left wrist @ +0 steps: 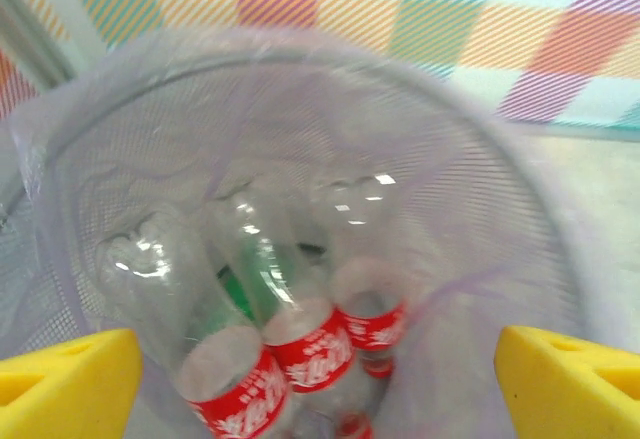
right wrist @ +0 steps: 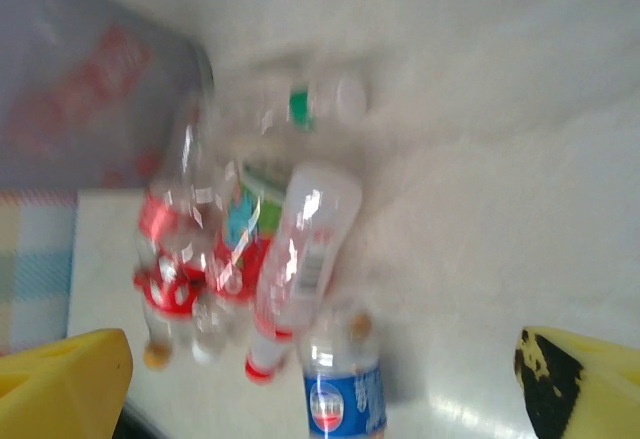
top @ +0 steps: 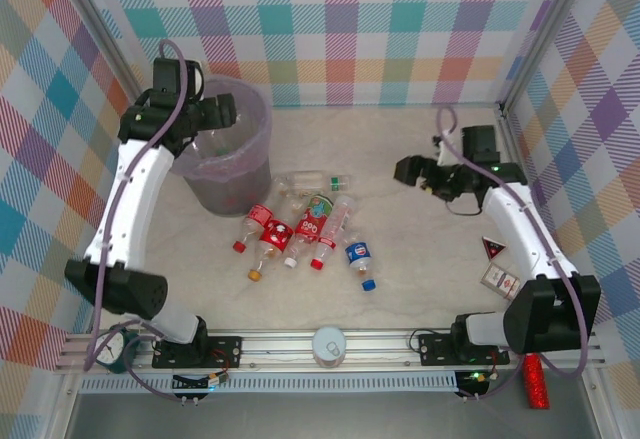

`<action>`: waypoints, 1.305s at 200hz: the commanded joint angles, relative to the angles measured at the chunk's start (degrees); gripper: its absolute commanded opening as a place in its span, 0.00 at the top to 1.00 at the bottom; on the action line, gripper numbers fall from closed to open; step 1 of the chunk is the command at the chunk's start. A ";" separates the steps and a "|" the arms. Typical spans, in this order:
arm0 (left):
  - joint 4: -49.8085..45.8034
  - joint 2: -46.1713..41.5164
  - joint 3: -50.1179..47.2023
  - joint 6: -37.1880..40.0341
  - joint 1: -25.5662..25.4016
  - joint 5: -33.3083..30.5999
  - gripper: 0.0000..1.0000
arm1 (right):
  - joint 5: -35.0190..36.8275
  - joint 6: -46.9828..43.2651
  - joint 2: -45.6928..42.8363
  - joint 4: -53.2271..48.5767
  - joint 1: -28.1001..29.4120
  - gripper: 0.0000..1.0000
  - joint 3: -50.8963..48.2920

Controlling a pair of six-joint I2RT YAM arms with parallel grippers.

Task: Put the plastic bottles in the bin

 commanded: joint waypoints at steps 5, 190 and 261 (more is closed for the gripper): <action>-1.40 -3.97 1.25 -0.32 -7.24 -5.14 0.09 | 5.31 0.02 -1.43 -6.63 9.42 0.03 -6.46; 30.35 -1.76 -24.54 -28.73 -22.65 19.48 0.11 | 11.02 7.30 9.92 11.01 24.55 0.37 -21.69; 44.36 1.93 -29.27 -36.71 -23.42 27.99 0.10 | 1.34 -1.64 -5.17 7.17 5.46 0.47 -18.88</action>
